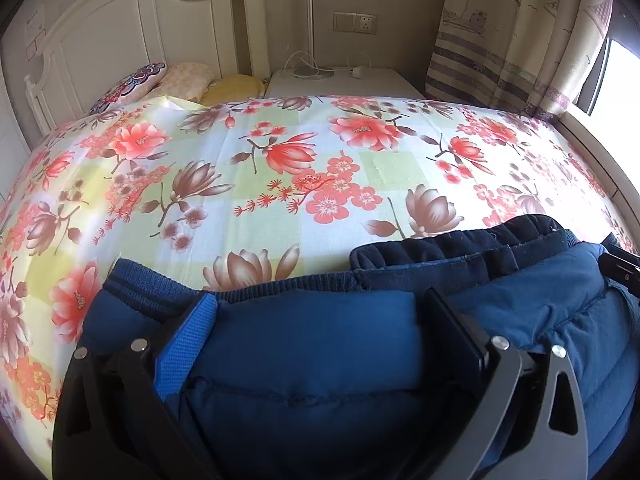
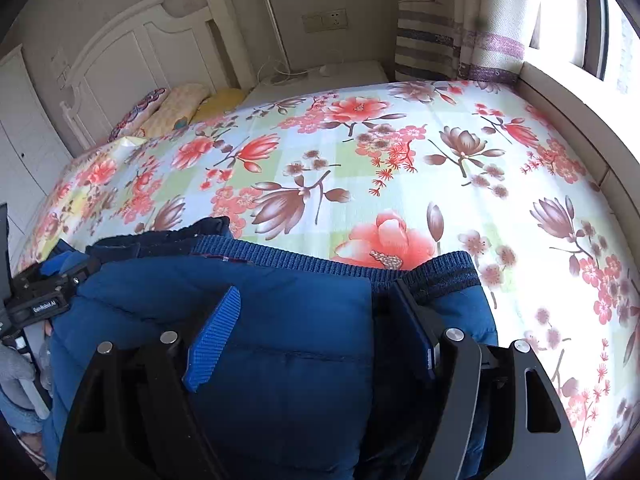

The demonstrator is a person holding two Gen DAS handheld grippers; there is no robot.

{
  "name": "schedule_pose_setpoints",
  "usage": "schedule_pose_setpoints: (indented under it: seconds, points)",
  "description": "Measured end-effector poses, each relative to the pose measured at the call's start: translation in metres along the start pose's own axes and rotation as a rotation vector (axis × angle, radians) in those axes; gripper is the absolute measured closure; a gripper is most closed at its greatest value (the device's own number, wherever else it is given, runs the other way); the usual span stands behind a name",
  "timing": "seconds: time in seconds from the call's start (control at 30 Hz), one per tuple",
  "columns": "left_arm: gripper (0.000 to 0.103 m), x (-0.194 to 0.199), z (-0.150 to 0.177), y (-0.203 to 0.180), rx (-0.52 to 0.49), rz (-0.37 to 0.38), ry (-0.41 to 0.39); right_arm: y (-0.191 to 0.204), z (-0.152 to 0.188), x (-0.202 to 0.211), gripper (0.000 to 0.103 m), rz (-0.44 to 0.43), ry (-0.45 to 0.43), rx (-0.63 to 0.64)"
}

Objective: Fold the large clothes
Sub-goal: 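Grasp the folded ribbed edge with both grippers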

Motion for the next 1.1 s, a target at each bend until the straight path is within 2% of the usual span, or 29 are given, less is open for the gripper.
schedule_pose_setpoints:
  seconds: [0.07, 0.13, 0.23, 0.3, 0.33, 0.4, 0.43, 0.57, 0.67, 0.73, 0.8, 0.83, 0.9, 0.97, 1.07, 1.1]
  points:
    - [0.002, 0.004, -0.002, -0.001, -0.013, -0.022, 0.005, 0.000, 0.000, -0.001, 0.035, -0.008, 0.003, -0.003]
    - [0.003, 0.021, -0.010, -0.010, -0.047, -0.071, -0.037, -0.001, 0.001, -0.001, 0.035, -0.011, 0.002, -0.007]
    - [0.003, 0.045, -0.017, -0.046, -0.101, 0.006, -0.083, -0.003, 0.001, -0.003, 0.035, -0.005, 0.002, 0.000]
    - [0.002, 0.050, -0.013, -0.081, -0.186, 0.024, -0.084, -0.003, 0.001, -0.003, 0.035, -0.003, 0.002, 0.000]
    - [0.002, 0.045, -0.009, -0.094, -0.222, 0.023, -0.073, -0.003, 0.001, -0.003, 0.035, -0.003, 0.001, 0.000]
    - [0.002, 0.008, 0.012, -0.109, -0.280, -0.027, 0.041, -0.003, 0.001, -0.003, 0.035, -0.006, 0.002, -0.001]
    - [0.002, -0.005, 0.018, -0.110, -0.276, -0.024, 0.079, -0.003, 0.001, -0.003, 0.035, -0.007, -0.002, -0.001]
    - [0.002, 0.001, 0.015, -0.098, -0.202, 0.065, 0.066, -0.001, 0.001, -0.003, 0.035, -0.005, 0.002, -0.002]
    - [0.002, 0.018, 0.009, -0.072, -0.151, 0.073, 0.031, -0.001, 0.002, -0.002, 0.035, -0.009, 0.001, -0.007]
    - [0.002, 0.030, 0.002, -0.030, -0.079, 0.023, 0.005, -0.001, 0.003, -0.002, 0.035, -0.011, 0.001, -0.008]
    - [0.002, 0.032, 0.003, 0.026, 0.049, -0.007, 0.024, -0.001, 0.002, -0.002, 0.035, -0.010, 0.001, -0.008]
    - [0.002, 0.032, 0.007, 0.047, 0.106, 0.005, 0.033, -0.001, 0.002, -0.002, 0.035, -0.009, 0.001, -0.008]
    - [0.002, 0.028, 0.016, 0.082, 0.245, 0.113, 0.043, -0.001, 0.002, -0.002, 0.035, -0.010, 0.001, -0.007]
    - [0.003, 0.028, 0.018, 0.085, 0.251, 0.123, 0.027, -0.001, 0.003, -0.002, 0.035, -0.004, -0.001, -0.003]
    - [0.002, 0.021, 0.018, 0.071, 0.133, -0.009, 0.044, 0.002, 0.001, 0.000, 0.035, 0.033, 0.006, 0.022]
    - [0.002, 0.020, 0.017, 0.070, 0.121, -0.029, 0.046, 0.003, -0.001, 0.005, 0.035, 0.084, 0.000, 0.039]
Point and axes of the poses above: each gripper's, at about its wrist camera, not at the fingertips, and x roughly against the way its jaws point, y to its left, z to its underside, the point moved 8 cm from there along -x, roughly the way its jaws point, and after that the axes turned 10 degrees about z, right-handed, at the moved point
